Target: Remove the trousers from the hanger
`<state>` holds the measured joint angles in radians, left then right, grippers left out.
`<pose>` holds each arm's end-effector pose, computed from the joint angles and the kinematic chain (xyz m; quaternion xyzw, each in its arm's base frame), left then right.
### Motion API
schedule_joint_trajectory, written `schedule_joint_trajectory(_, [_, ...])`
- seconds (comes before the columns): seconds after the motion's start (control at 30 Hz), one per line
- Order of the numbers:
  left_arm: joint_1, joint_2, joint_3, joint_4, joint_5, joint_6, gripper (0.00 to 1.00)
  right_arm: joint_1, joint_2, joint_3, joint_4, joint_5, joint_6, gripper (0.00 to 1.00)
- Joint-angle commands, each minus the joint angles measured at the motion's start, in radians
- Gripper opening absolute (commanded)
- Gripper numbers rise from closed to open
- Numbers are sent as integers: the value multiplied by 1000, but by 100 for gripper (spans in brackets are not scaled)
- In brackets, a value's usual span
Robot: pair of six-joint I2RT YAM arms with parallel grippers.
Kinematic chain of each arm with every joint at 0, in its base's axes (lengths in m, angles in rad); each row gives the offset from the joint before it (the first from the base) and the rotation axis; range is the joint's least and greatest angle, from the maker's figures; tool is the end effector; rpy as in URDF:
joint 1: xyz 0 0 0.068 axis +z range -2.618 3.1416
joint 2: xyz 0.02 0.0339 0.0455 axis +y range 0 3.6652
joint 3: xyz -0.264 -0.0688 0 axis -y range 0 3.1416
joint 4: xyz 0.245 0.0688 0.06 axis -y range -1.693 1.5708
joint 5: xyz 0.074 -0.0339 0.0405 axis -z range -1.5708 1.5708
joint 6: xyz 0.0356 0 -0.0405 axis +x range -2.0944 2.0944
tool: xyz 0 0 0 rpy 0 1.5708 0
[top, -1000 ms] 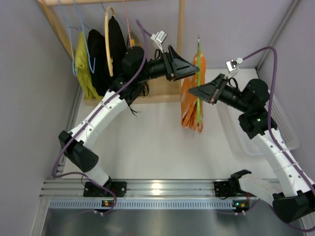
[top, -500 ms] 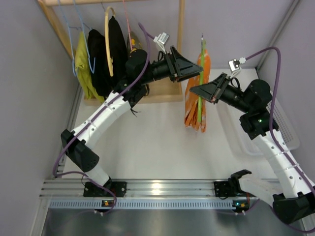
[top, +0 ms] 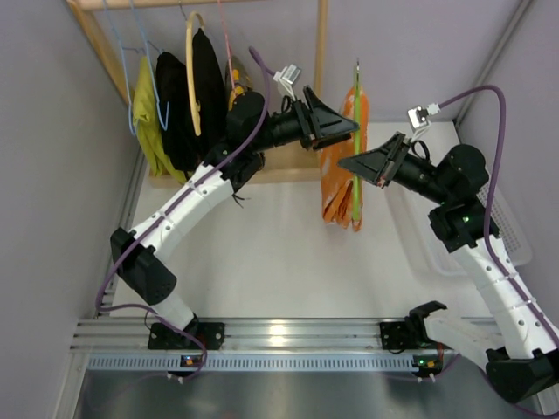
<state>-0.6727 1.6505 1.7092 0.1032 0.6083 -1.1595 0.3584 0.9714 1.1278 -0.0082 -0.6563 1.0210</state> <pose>0.2876 -0.2551 0.4676 0.0726 0.6547 -0.6948 0.2888 0.1842 0.0922 0.4440 -0.0299 0.6638 0.6186 0.4193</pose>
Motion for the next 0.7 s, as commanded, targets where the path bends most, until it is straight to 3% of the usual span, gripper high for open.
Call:
schedule_joint_trajectory(0.0, [31,-9,4,26,-5,14,71,8,-73,95,235,-19,-85,0])
schedule_joint_trajectory(0.4, [13,42,63,131,42,-84,70,34,-1,78,316,-63,-95,0])
schedule_joint_trajectory(0.63, [5,39,63,177,51,-140,62,79,29,63,324,-40,-127,0])
schedule_joint_trajectory(0.67, [4,38,61,179,53,-140,56,82,29,52,327,-28,-143,0])
